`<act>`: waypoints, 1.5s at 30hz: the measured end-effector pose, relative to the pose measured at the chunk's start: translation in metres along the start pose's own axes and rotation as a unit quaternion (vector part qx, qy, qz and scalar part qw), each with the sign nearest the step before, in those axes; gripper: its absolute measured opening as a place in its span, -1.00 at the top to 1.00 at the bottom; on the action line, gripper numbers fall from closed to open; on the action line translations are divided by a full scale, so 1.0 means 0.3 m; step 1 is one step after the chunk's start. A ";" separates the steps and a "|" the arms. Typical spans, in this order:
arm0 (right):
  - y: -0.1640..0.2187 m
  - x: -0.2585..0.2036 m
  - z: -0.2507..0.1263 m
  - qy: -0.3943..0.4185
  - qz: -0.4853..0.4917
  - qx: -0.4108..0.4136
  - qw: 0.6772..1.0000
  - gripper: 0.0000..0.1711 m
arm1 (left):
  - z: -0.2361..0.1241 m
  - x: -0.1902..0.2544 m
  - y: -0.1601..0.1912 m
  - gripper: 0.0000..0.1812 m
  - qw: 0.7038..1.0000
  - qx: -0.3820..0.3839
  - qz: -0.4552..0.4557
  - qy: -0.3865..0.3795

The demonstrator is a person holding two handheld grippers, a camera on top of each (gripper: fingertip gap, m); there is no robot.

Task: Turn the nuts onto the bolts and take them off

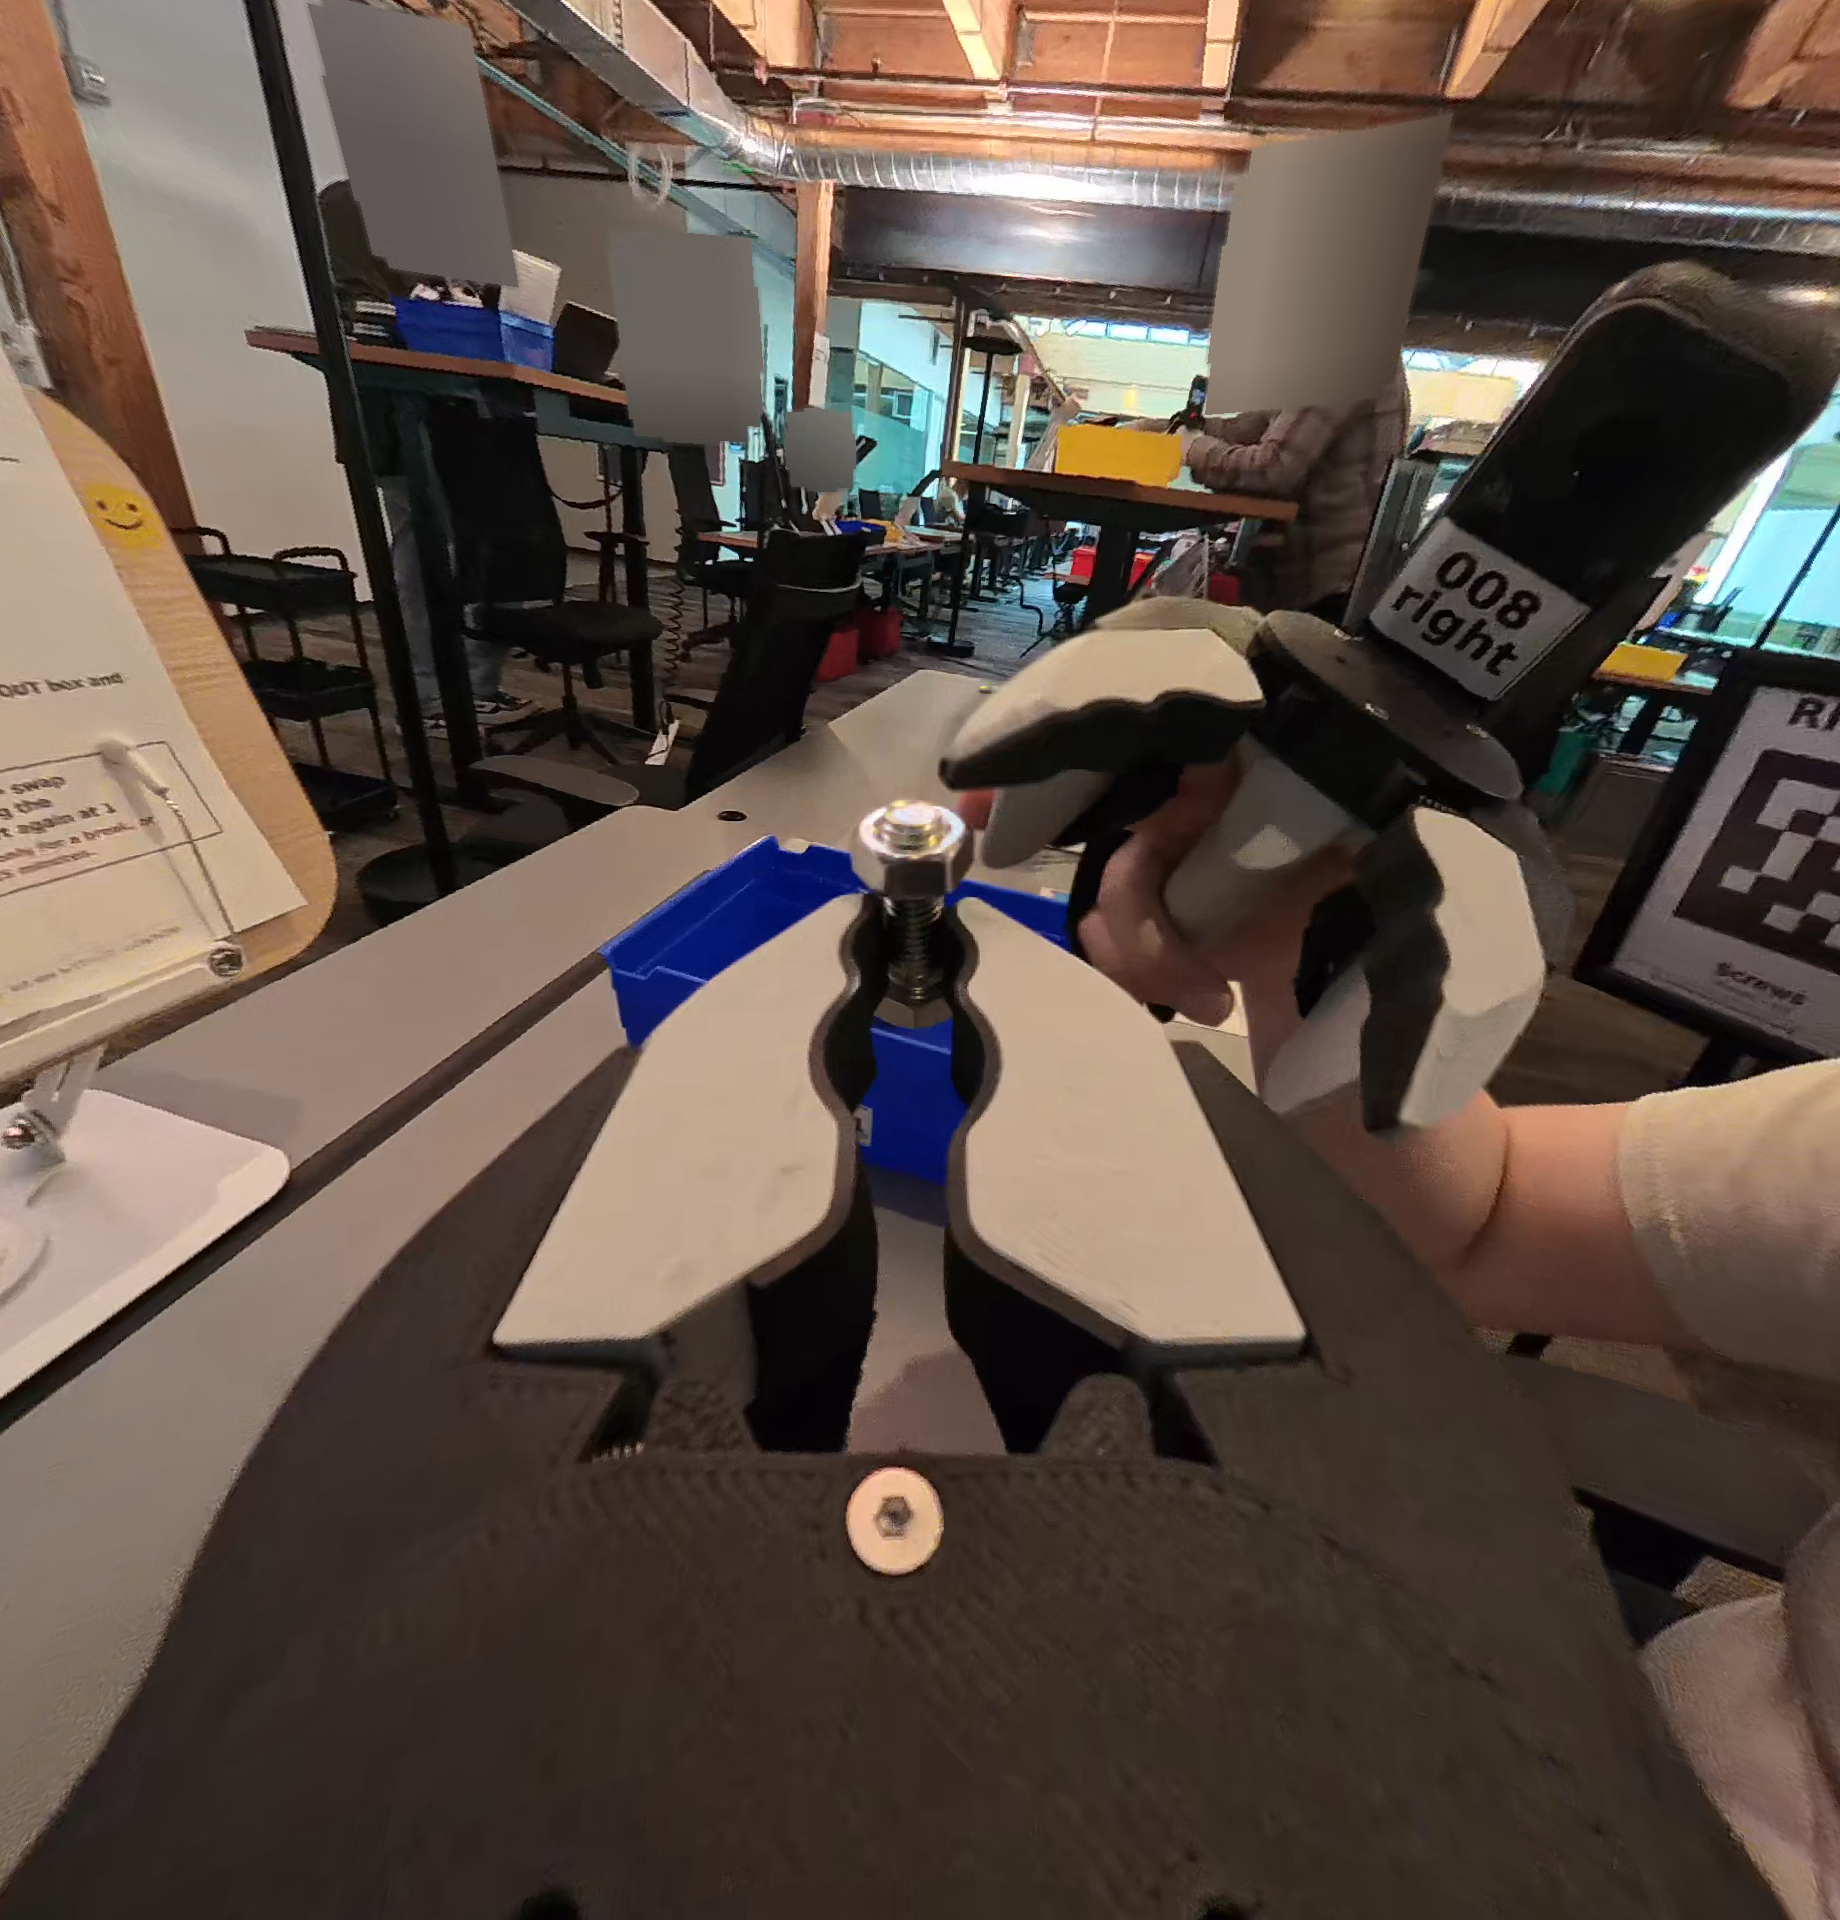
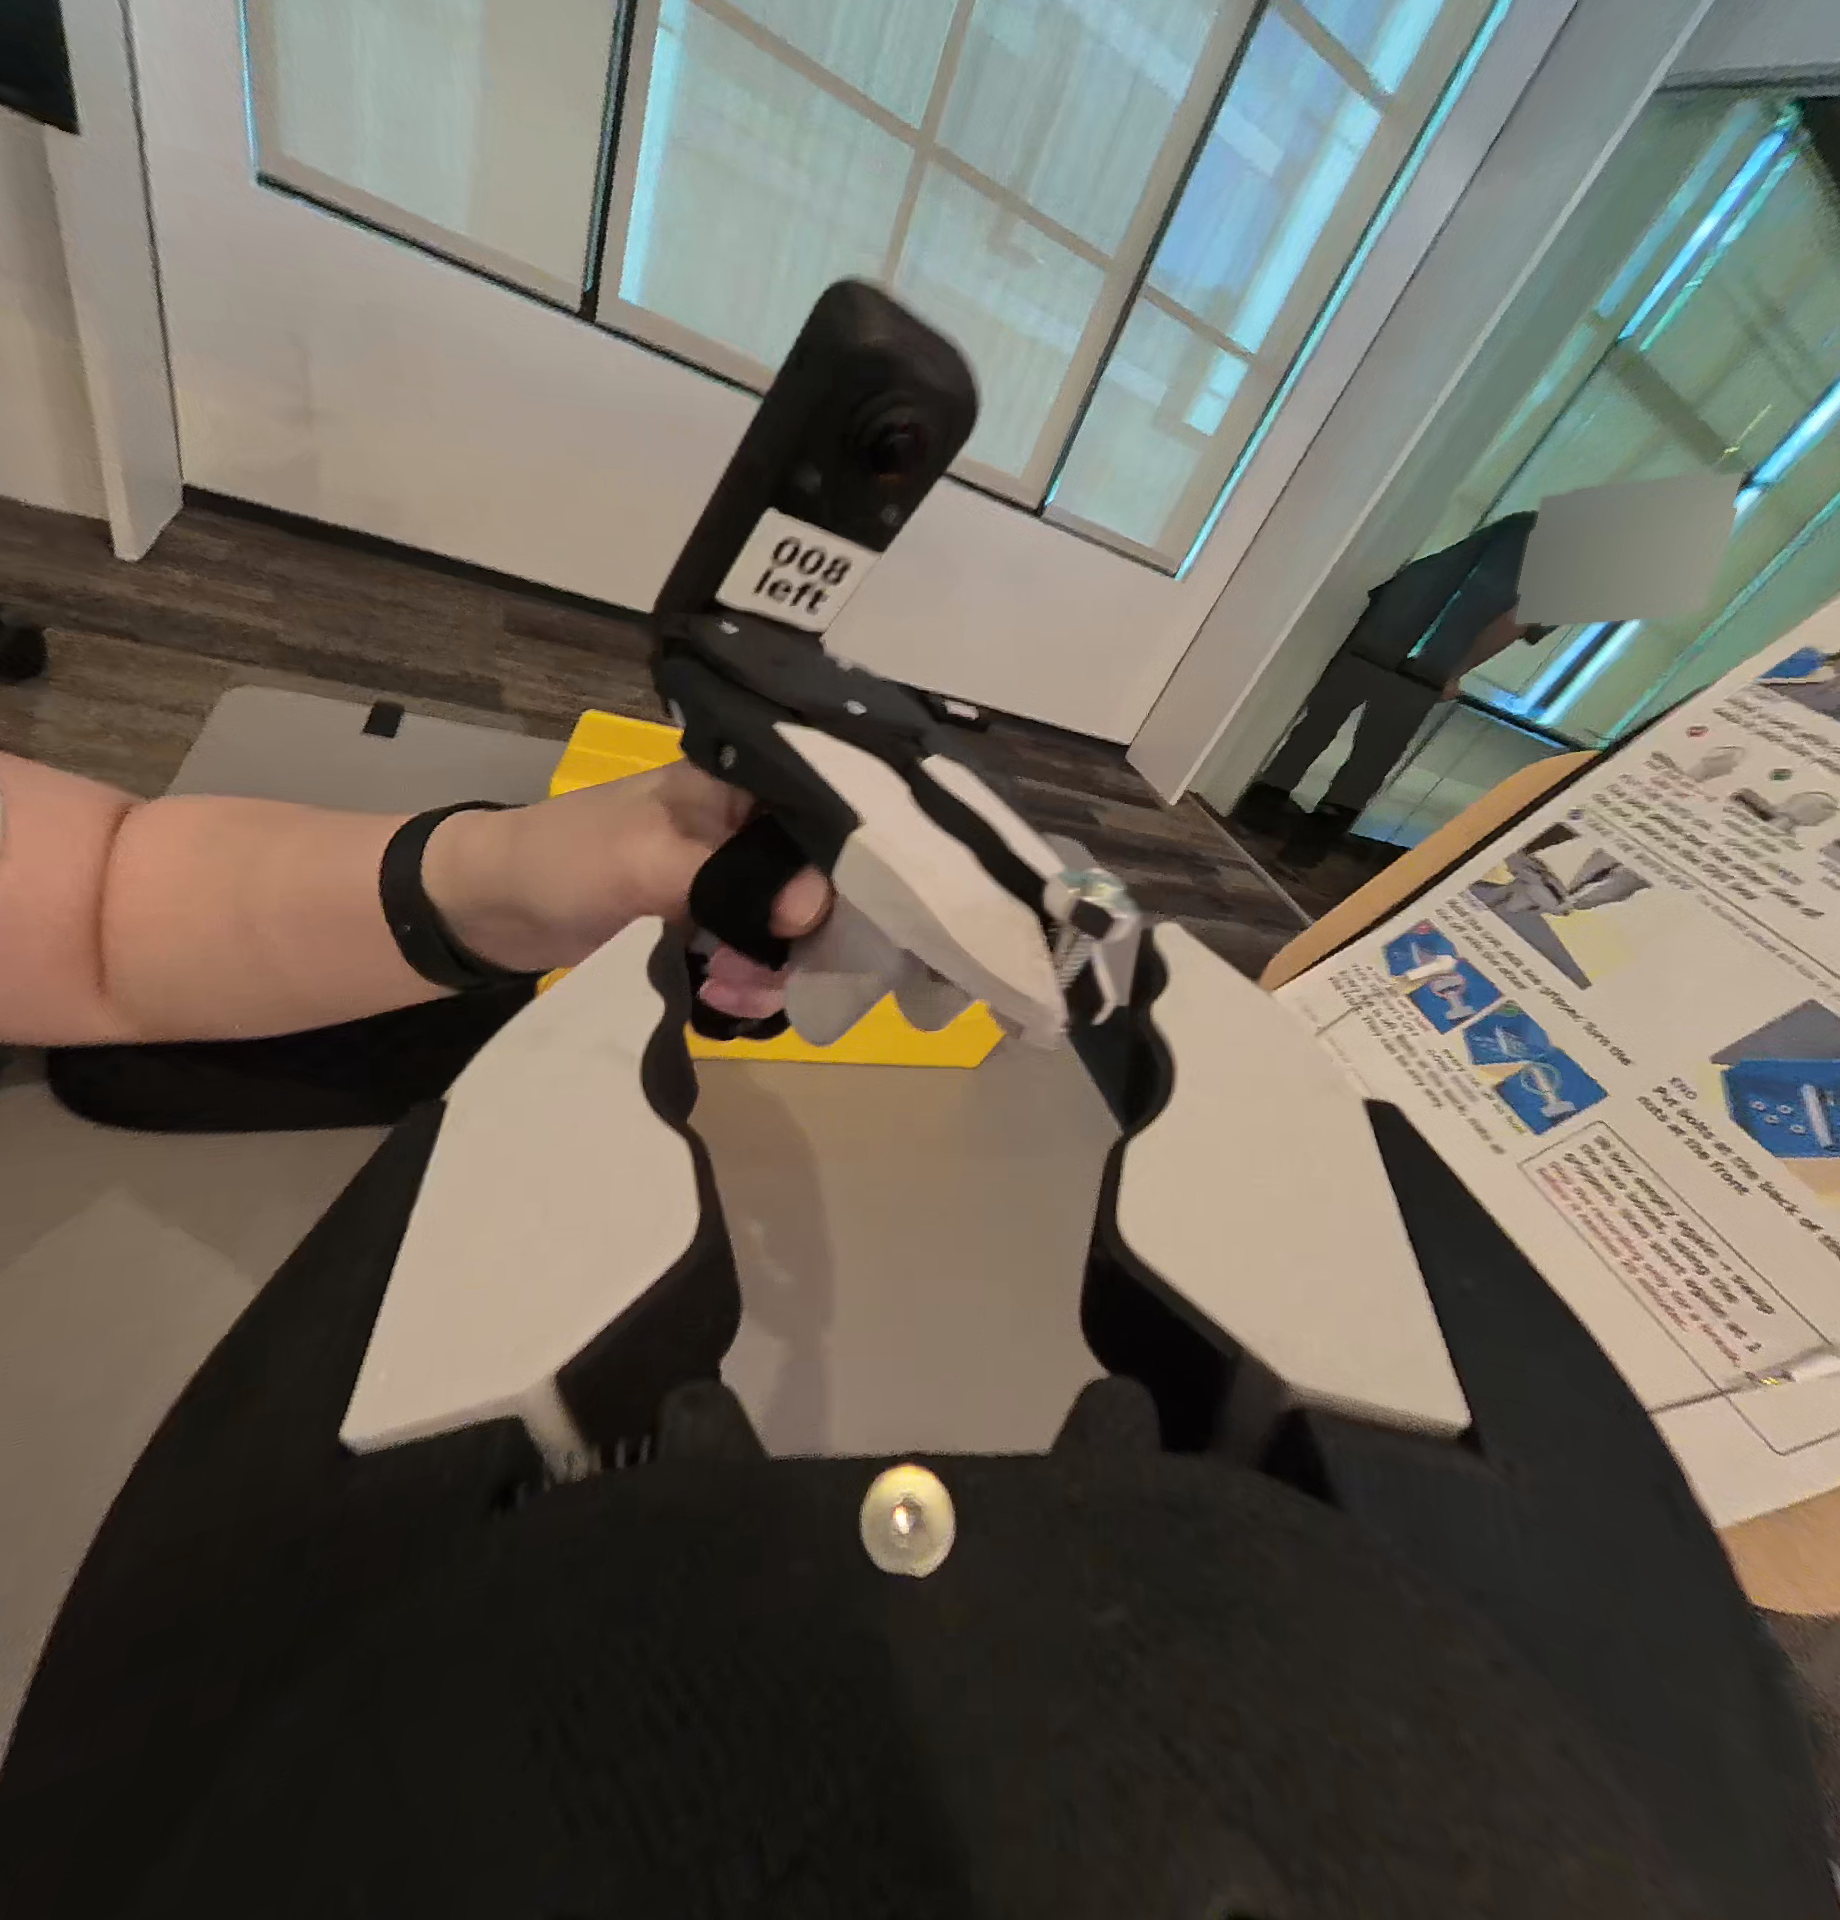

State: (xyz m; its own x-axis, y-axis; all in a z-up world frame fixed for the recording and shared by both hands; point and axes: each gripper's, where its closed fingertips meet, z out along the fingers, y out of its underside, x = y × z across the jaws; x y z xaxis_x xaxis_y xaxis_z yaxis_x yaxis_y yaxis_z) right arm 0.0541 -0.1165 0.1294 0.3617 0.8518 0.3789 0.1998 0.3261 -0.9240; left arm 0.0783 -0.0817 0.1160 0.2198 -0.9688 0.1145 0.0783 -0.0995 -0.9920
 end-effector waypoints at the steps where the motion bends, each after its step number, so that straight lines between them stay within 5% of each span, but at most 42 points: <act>1: -0.006 0.015 -0.002 0.013 0.002 0.008 1.000 0.04 | 0.004 0.007 0.003 0.90 1.000 -0.002 0.000 0.005; 20: 0.035 -0.003 0.033 -0.011 0.023 -0.010 1.000 0.04 | 0.050 0.096 0.037 0.89 0.998 -0.019 0.041 0.045; 29: 0.062 0.008 0.018 -0.003 0.004 -0.045 0.999 0.06 | 0.023 0.024 0.023 0.89 1.000 -0.015 0.026 0.009; 45: 0.006 0.004 0.014 0.000 0.008 0.004 1.000 0.08 | 0.021 0.035 0.019 0.89 1.000 -0.013 0.015 0.023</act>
State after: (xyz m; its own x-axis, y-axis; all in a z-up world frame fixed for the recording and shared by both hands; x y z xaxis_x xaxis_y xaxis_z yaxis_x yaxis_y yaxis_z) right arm 0.0511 -0.1131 0.1279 0.3642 0.8572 0.3640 0.1875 0.3153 -0.9303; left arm 0.0873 -0.0910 0.1118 0.1774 -0.9807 0.0828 0.0472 -0.0755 -0.9960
